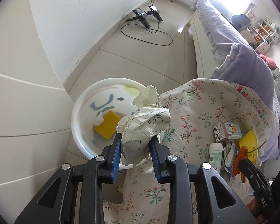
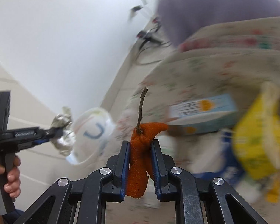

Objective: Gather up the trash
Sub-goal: 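Drop the tissue into the bucket while the right gripper drops the orange peel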

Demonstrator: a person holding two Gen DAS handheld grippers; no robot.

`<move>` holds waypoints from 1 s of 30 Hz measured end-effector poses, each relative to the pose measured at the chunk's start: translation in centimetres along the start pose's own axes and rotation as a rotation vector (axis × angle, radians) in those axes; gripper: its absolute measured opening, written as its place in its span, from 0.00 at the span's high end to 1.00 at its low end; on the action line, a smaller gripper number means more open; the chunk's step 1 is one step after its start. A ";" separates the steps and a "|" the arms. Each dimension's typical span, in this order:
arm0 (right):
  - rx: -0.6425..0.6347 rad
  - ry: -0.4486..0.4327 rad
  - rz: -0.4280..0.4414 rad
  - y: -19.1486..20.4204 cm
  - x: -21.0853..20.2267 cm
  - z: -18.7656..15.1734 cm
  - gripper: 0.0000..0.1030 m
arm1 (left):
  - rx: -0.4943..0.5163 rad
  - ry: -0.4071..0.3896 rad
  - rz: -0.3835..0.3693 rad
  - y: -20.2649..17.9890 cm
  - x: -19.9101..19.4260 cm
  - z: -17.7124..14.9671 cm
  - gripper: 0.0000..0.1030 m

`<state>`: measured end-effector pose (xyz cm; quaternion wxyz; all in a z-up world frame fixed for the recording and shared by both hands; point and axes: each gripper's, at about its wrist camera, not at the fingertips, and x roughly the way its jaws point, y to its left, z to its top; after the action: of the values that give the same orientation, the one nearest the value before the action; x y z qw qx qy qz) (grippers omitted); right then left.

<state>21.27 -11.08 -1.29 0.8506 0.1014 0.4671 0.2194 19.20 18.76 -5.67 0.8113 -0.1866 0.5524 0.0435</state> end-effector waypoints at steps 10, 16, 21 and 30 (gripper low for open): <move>-0.072 0.088 0.069 6.2 8.4 0.6 0.81 | -0.115 -0.010 -0.003 3.5 0.0 1.0 0.48; -0.068 0.131 0.098 8.7 13.3 0.5 0.80 | -0.175 -0.006 -0.066 4.9 -0.6 1.0 0.48; -0.093 0.157 0.109 10.3 15.7 0.4 0.78 | -0.221 -0.016 -0.081 5.6 -1.0 1.2 0.48; -0.064 0.185 0.110 11.2 17.9 1.2 0.35 | -0.224 -0.026 -0.091 5.6 -1.5 1.2 0.48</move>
<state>27.53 7.24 -9.84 0.7934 0.0788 0.5301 0.2888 18.17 24.60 -5.33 0.7936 -0.3003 0.5244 0.0704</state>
